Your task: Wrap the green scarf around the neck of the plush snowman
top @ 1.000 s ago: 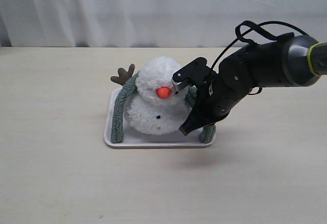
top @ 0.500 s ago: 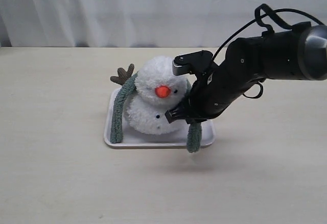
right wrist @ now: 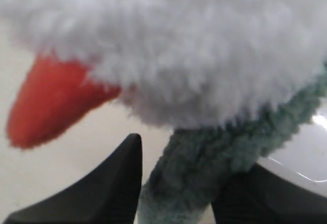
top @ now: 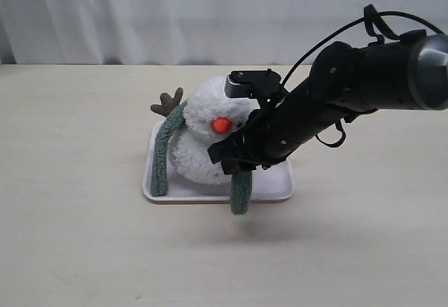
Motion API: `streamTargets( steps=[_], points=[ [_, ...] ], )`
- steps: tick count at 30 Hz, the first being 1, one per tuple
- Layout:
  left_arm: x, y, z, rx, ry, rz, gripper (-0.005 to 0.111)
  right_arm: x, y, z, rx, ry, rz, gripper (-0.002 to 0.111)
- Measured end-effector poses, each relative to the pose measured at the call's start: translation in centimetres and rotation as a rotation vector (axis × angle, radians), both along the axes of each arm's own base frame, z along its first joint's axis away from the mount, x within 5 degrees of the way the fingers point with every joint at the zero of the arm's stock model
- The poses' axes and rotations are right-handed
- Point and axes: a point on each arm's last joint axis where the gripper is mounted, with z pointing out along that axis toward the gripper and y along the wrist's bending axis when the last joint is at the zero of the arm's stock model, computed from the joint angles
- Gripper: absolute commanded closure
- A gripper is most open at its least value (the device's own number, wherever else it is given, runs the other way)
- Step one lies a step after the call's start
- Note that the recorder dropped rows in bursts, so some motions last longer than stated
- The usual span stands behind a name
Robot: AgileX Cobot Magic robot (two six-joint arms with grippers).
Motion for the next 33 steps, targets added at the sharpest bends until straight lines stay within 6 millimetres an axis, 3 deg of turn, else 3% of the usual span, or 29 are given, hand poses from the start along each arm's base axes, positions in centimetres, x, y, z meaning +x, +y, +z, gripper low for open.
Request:
streamTargets(
  steps=[14, 33],
  points=[
    [0.0, 0.0, 0.0, 0.000, 0.000, 0.000, 0.107, -0.2, 0.5, -2.8, 0.002, 0.127, 0.023, 0.066],
    [0.0, 0.0, 0.0, 0.000, 0.000, 0.000, 0.107, -2.5, 1.0, -2.8, 0.049, 0.344, 0.155, 0.066]
  ],
)
